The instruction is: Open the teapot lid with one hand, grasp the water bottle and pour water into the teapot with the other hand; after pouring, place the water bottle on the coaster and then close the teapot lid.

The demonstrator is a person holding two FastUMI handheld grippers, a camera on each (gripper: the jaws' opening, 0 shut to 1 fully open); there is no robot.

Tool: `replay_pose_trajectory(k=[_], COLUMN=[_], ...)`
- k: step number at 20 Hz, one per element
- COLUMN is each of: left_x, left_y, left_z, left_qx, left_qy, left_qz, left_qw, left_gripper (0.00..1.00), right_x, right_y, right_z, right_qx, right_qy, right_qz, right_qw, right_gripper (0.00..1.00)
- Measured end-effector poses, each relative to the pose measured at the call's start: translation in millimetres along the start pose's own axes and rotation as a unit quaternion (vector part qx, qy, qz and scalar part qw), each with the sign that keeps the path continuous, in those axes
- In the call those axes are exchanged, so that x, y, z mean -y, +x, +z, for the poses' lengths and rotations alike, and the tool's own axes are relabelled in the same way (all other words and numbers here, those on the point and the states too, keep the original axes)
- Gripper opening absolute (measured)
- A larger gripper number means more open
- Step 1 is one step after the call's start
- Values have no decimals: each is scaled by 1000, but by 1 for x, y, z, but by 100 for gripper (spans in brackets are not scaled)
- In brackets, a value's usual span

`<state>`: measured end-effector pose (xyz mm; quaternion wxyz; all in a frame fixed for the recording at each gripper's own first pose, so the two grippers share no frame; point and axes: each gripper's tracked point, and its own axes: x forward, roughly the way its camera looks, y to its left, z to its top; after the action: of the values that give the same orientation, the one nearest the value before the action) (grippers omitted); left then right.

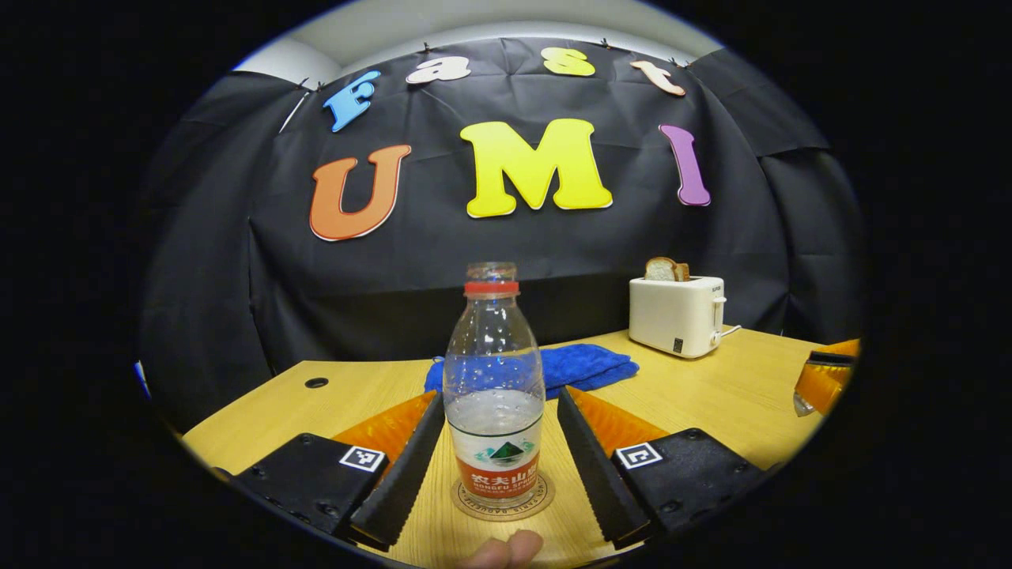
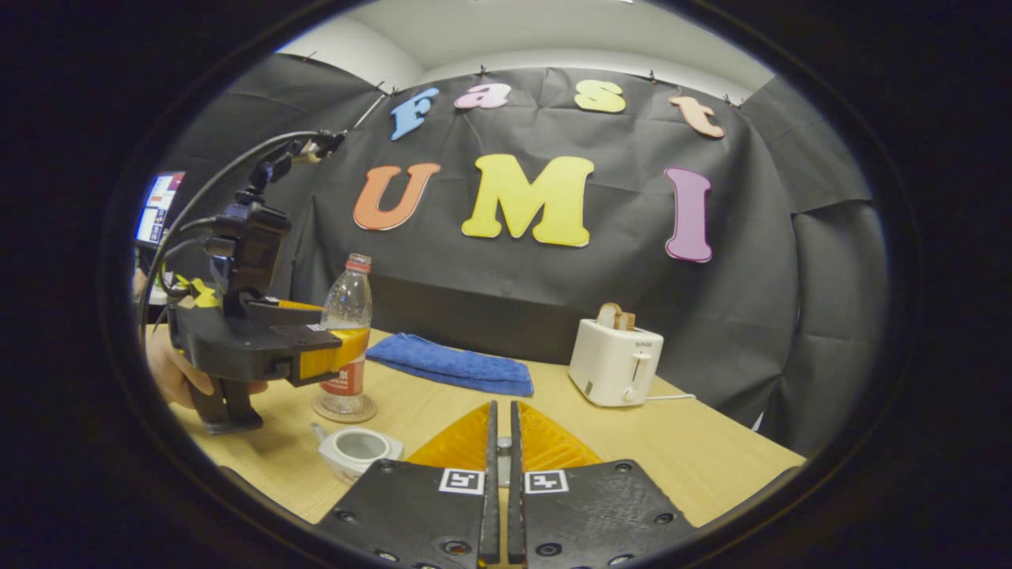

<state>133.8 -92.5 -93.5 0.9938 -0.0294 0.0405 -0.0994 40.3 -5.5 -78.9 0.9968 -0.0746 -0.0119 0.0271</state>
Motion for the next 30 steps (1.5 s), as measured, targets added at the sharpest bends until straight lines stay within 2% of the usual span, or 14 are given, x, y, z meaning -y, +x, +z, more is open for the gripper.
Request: replay_pose_trajectory(k=[1, 2, 6, 7, 8, 10, 11, 12, 15, 19, 21, 24, 30], left_x=[0, 2, -6, -6, -5, -7, -11, -14, -23, -44, -53, -58, -70], left_y=[-4, -9, -19, -22, -25, -35, -41, -47, -74, -112, -127, -144, -162], left_z=[4, 9, 25, 26, 27, 33, 37, 42, 53, 63, 57, 44, 50], left_qx=[1, 6, 20, 19, 19, 21, 27, 32, 42, 47, 31, -5, 3], left_qy=[0, 2, 17, 13, 7, 6, 9, 11, 6, 13, 25, 17, -3], left_qz=[-1, -2, 7, 5, 0, -2, 1, 1, 4, 34, 46, 48, 44], left_qw=[1000, 1000, 1000, 1000, 1000, 1000, 1000, 999, 999, 998, 998, 999, 999], left_gripper=[91, 94, 94, 92, 97, 98, 98, 98, 98, 98, 98, 98, 98], right_x=[-2, -3, -11, -13, -15, -18, -21, -25, -33, -47, -55, -68, -98], right_y=[-1, -2, -6, -8, -9, -13, -14, -15, -17, -14, -11, -7, 1], right_z=[2, 3, 9, 11, 14, 20, 22, 23, 25, 20, 20, 23, 14], right_qx=[1, 2, 6, 6, 9, 15, 17, 17, 18, 5, 1, 4, -4], right_qy=[0, -1, -1, -2, -4, -2, 0, 2, 13, 31, 37, 49, 45], right_qz=[1, 3, 7, 8, 9, 12, 17, 22, 40, 72, 88, 110, 137], right_qw=[1000, 1000, 1000, 1000, 1000, 1000, 1000, 1000, 999, 997, 995, 993, 990], right_gripper=[2, 7, 4, 4, 4, 4, 7, 4, 4, 4, 4, 4, 4])
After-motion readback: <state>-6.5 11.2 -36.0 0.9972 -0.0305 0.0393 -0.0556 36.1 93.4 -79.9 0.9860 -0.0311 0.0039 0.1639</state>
